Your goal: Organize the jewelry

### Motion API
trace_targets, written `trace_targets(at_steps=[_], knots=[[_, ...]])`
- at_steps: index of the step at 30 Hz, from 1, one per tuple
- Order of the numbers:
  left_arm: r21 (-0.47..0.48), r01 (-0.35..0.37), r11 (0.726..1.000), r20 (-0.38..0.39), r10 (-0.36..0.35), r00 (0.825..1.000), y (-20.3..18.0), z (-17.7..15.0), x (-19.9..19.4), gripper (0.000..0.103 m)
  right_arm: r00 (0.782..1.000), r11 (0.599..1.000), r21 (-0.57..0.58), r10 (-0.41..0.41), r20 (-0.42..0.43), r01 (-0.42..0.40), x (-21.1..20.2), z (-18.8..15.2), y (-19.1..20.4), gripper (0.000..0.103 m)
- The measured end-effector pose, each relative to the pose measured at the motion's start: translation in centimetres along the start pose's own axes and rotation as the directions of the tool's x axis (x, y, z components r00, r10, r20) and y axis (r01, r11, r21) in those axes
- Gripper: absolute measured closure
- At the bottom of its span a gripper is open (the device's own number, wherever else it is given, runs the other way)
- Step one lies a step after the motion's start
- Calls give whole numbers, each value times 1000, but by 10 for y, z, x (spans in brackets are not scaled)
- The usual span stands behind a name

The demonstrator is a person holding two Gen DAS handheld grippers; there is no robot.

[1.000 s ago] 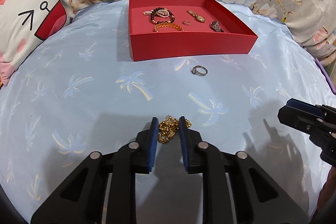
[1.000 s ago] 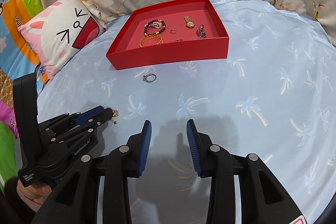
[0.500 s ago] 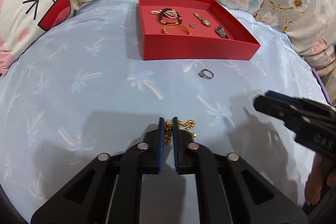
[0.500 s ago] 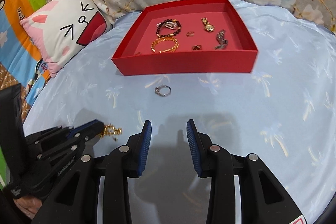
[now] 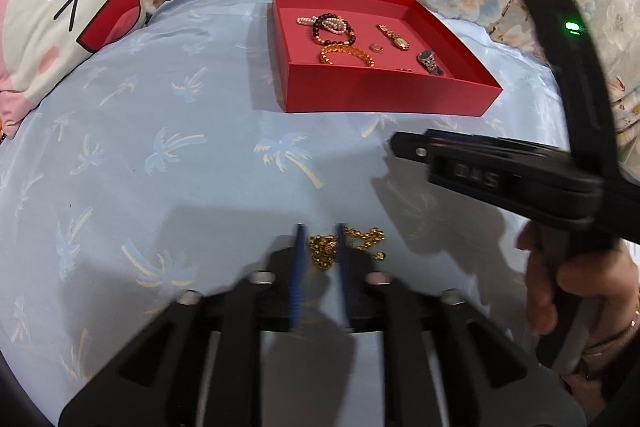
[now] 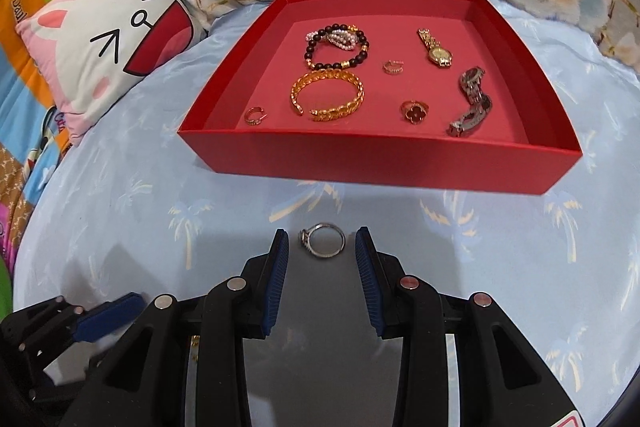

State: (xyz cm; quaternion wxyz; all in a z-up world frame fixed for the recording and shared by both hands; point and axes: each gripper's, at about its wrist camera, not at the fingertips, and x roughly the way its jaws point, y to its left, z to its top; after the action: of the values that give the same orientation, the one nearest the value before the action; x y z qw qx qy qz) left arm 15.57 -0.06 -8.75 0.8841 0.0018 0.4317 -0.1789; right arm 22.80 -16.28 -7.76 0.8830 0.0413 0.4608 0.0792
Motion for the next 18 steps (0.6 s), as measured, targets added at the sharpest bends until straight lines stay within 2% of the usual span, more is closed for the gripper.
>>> trace_targets(at_steps=[1,2,3,8,16,18], knots=[[5,-6,1000,4,6,1000,-1,-1,-1,65,1000,1000,-12,-13,2,13,1,1,2,70],[11,-13,1000,10,13,1000,-2,-1,-2,63,1000,1000,-18,-22,4,22,2,1,3,76],[19,-9,1000,12,9,1000,-3,-2,-3,63,999,999,-29,-40,9,41,3,2,4,80],[37,-1,999,-5,2,1000,-9,-4,2,62,998,998,-42,-51,21,52,0,-2,4,81],[77,-27,997,16,26,1000,-17,-6,8,63,999,998,51,-26,24,25,-24,-14,-19,81],[91,-33,995,21,31,999,-20,-6,8,67,999,997,70,-25,33,23,-35,-20,-24,81]])
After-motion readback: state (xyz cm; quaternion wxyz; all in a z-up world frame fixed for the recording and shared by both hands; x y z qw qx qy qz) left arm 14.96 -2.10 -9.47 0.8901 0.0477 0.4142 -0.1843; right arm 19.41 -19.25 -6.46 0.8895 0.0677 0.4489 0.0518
